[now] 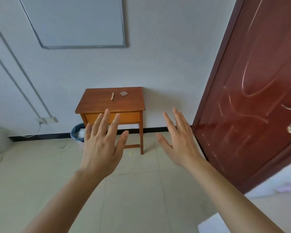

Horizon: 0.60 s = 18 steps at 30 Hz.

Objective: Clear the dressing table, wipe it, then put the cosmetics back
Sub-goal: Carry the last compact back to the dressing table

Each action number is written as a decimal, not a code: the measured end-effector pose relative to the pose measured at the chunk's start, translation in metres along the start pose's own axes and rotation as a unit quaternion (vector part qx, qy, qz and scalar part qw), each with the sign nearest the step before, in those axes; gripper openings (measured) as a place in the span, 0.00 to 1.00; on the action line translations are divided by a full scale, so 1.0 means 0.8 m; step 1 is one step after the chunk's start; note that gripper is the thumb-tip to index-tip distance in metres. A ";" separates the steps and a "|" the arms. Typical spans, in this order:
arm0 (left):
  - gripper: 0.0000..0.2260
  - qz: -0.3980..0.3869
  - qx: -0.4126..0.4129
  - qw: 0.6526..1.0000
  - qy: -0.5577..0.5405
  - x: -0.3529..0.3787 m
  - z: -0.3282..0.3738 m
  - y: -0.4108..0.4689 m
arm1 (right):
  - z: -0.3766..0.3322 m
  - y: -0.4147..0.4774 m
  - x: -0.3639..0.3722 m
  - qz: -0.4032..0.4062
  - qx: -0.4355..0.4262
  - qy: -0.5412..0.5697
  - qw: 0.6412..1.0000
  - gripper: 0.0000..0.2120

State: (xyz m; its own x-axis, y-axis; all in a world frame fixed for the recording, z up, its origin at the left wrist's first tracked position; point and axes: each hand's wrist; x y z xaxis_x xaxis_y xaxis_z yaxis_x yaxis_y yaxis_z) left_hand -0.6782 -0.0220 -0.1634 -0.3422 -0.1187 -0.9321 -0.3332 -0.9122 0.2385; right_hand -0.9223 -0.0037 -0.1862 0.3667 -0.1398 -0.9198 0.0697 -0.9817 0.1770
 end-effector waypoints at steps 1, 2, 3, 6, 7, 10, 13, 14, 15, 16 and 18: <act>0.27 -0.002 -0.002 1.000 0.003 0.004 -0.011 0.012 | -0.003 0.021 0.007 -0.003 -0.008 0.005 1.000 0.33; 0.27 -0.007 -0.004 1.000 0.007 0.010 -0.021 0.024 | -0.004 0.041 0.013 -0.007 -0.012 0.010 1.000 0.33; 0.27 -0.012 -0.006 1.000 0.010 0.016 -0.030 0.037 | -0.003 0.061 0.020 -0.009 -0.014 0.015 1.000 0.33; 0.27 -0.024 -0.010 0.999 0.019 0.039 -0.055 0.085 | 0.011 0.125 0.042 -0.015 -0.018 0.028 0.999 0.33; 0.27 -0.027 -0.009 0.999 0.020 0.047 -0.062 0.104 | 0.019 0.148 0.050 -0.017 -0.021 0.031 0.999 0.33; 0.27 -0.033 -0.002 0.999 0.038 0.071 -0.083 0.177 | 0.046 0.225 0.074 -0.015 -0.028 0.026 0.999 0.33; 0.28 -0.048 0.001 0.996 0.071 0.091 -0.099 0.265 | 0.079 0.312 0.091 -0.025 -0.022 0.038 0.999 0.33; 0.28 -0.055 0.002 0.995 0.083 0.095 -0.102 0.298 | 0.090 0.342 0.093 -0.032 -0.021 0.042 0.998 0.33; 0.28 -0.063 0.009 0.993 0.096 0.098 -0.104 0.331 | 0.101 0.372 0.092 -0.037 -0.021 0.045 0.998 0.33; 0.29 -0.069 0.017 0.992 0.107 0.099 -0.107 0.363 | 0.110 0.401 0.089 -0.038 -0.021 0.047 0.998 0.33; 0.29 -0.070 0.027 0.989 0.126 0.098 -0.114 0.424 | 0.127 0.459 0.084 -0.035 -0.022 0.047 0.998 0.33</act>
State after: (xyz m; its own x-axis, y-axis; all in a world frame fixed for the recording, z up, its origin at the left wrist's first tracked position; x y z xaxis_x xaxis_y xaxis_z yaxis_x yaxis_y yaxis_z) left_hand -0.7383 -0.3767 -0.1803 -0.0623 -0.0931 -0.9937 -0.4101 -0.9053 0.1105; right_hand -0.9664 -0.3870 -0.2184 0.4443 -0.0559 -0.8941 0.1378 -0.9819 0.1298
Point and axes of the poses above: each hand's wrist, its own y-axis towards the middle knuckle, its own x-axis out of the palm, z = x × y, and after that the axes turned 11 degrees about -z, right-handed
